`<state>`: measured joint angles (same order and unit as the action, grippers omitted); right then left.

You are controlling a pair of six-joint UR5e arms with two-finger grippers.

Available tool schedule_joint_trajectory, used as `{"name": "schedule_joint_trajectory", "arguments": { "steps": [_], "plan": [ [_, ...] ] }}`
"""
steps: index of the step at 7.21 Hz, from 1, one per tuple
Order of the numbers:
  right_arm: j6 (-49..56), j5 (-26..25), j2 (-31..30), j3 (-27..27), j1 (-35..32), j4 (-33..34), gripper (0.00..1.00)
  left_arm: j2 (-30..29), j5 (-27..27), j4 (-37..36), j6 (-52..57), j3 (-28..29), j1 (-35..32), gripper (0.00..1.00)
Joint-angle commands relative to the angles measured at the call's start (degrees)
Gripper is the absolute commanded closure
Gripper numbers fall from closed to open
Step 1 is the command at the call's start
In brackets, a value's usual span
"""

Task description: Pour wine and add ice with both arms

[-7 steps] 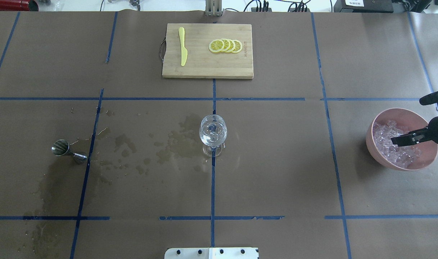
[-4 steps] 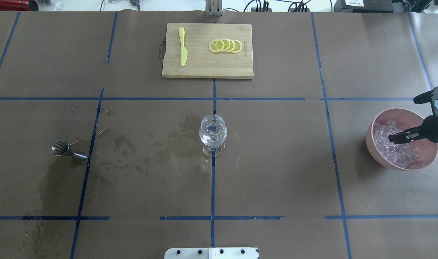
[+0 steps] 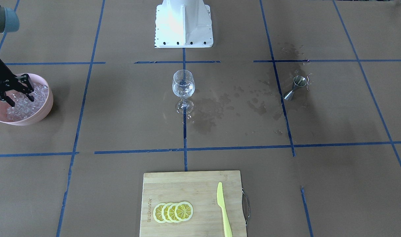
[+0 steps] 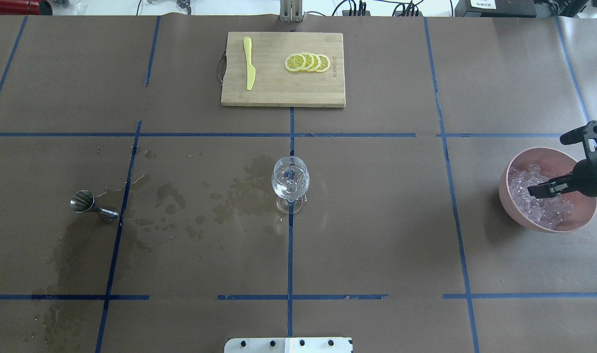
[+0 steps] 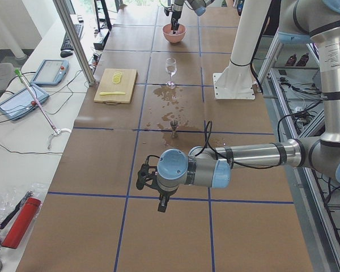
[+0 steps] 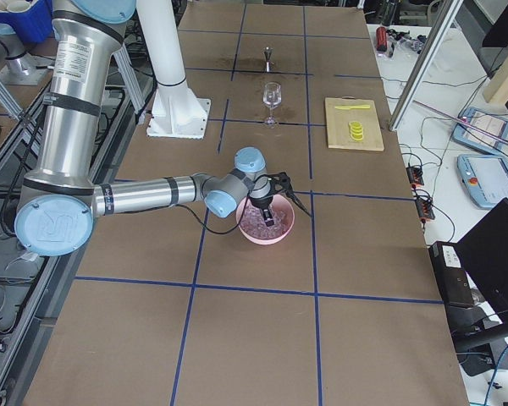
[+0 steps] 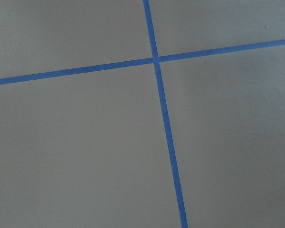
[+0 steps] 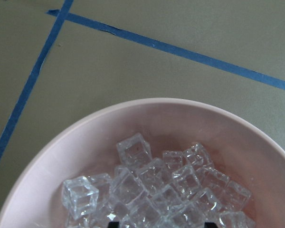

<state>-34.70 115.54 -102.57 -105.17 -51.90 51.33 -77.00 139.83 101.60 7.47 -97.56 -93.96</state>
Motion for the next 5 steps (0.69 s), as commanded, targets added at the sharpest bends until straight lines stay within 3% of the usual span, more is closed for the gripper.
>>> {"name": "schedule_joint_trajectory", "arguments": {
  "steps": [1,3,4,5],
  "plan": [
    [0.1,-0.8,0.0,0.4,0.1,0.1,0.34,0.0,0.0,0.0,0.0,0.0,0.0,0.00],
    [0.1,-0.8,0.0,0.6,0.1,0.1,0.38,0.0,0.0,0.0,0.0,0.0,0.0,0.00],
    [0.1,-0.8,0.0,0.6,0.1,0.1,0.73,0.0,0.0,0.0,0.0,0.0,0.0,0.00],
    [0.1,-0.8,-0.1,0.5,0.1,0.0,0.88,0.0,0.0,0.0,0.0,0.0,0.0,0.00]
  ]
}}
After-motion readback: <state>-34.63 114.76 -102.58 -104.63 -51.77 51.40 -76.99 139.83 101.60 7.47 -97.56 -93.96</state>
